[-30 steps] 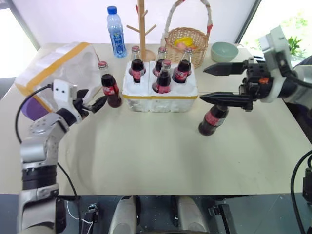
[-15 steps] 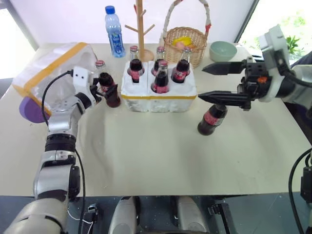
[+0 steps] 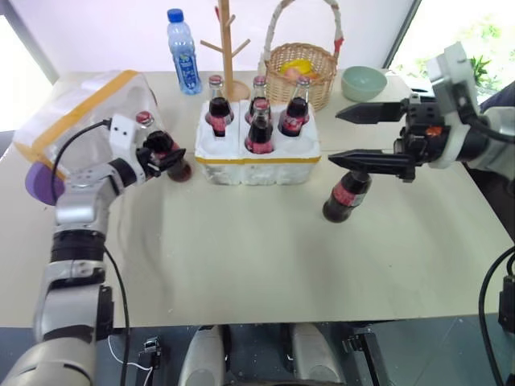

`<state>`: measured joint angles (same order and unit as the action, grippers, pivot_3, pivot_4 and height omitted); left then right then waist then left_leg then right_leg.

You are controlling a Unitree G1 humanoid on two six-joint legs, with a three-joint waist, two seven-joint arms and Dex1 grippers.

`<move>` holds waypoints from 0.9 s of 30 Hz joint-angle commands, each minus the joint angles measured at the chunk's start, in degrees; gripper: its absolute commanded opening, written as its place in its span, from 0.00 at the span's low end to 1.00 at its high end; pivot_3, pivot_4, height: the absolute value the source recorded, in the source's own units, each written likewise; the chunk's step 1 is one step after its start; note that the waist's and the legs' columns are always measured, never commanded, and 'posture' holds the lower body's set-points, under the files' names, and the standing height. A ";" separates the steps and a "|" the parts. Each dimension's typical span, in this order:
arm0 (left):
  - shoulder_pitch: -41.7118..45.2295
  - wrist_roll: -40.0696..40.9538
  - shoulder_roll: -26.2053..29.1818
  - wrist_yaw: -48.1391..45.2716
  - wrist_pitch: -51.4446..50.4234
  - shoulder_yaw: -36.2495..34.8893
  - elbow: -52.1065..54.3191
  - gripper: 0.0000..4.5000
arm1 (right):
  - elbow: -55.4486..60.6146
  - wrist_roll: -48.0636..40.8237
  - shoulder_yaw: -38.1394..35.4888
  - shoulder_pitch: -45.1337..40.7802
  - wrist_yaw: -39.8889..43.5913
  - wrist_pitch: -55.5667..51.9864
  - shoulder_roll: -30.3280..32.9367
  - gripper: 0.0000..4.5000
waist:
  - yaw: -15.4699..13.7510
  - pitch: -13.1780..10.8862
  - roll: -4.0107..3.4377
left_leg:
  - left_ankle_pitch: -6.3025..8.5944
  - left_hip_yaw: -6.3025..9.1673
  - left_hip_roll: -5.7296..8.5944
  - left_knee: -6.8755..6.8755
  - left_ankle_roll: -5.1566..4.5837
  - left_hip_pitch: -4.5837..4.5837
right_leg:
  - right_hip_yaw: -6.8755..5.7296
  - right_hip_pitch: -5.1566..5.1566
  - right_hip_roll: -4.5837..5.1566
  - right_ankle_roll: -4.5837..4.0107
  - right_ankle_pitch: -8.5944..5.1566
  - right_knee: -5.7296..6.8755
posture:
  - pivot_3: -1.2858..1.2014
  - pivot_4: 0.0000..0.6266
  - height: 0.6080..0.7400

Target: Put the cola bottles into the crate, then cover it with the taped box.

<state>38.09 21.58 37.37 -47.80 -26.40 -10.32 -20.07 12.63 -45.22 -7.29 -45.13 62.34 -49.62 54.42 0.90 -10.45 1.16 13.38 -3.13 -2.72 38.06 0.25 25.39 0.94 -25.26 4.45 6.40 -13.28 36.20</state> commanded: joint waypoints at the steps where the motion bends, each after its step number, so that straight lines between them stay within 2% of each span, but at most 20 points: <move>1: 3.79 8.39 4.33 -4.81 -6.34 -4.19 11.86 0.71 | 1.08 -0.45 -1.63 -0.64 0.16 0.43 0.80 1.00 | -0.61 -0.01 0.02 | -0.01 0.01 0.01 0.02 0.01 0.07 | -0.01 -0.04 0.00 0.00 0.00 0.00 | 0.52 0.24 1.00; 5: 11.30 9.44 3.35 -4.09 -8.01 -3.32 9.42 0.71 | 0.77 -0.43 -1.49 -0.74 0.20 0.45 0.69 1.00 | -1.84 -0.02 0.03 | -0.01 0.01 0.07 0.11 0.01 0.08 | -0.02 0.07 0.03 -0.01 0.00 -0.09 | 0.52 0.24 1.00; 13: 20.99 4.02 -4.72 -4.64 -1.22 2.83 -1.89 0.71 | 1.84 1.47 -0.98 0.23 -0.85 2.06 0.24 1.00 | -1.50 -0.02 0.03 | -0.01 0.02 0.14 0.12 0.01 -0.01 | -0.02 0.17 0.04 0.01 0.00 -0.09 | 0.52 0.24 1.00; 18: 22.72 -0.11 -6.92 -5.24 3.14 5.86 -7.56 0.71 | 2.64 1.13 -1.96 1.17 -1.70 1.63 0.57 1.00 | -0.96 -0.04 0.05 | -0.02 0.02 0.09 0.09 0.00 0.03 | 0.00 0.05 -0.02 0.02 0.01 -0.06 | 0.52 0.24 1.00; 27: 20.14 -7.15 -11.82 -3.66 9.09 10.36 -16.01 0.71 | 3.90 0.86 -3.18 4.32 -3.51 1.97 0.34 1.00 | -1.54 -0.04 0.05 | -0.02 0.00 0.10 0.12 0.00 0.04 | 0.02 0.07 -0.02 0.02 0.01 -0.06 | 0.52 0.24 1.00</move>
<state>57.28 15.17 25.64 -52.04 -19.82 0.36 -36.44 15.02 -43.85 -8.16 -40.54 59.29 -48.39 54.51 -0.64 -10.49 1.21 13.37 -3.13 -2.62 38.18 0.25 25.43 0.96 -25.19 4.43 6.42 -13.27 36.14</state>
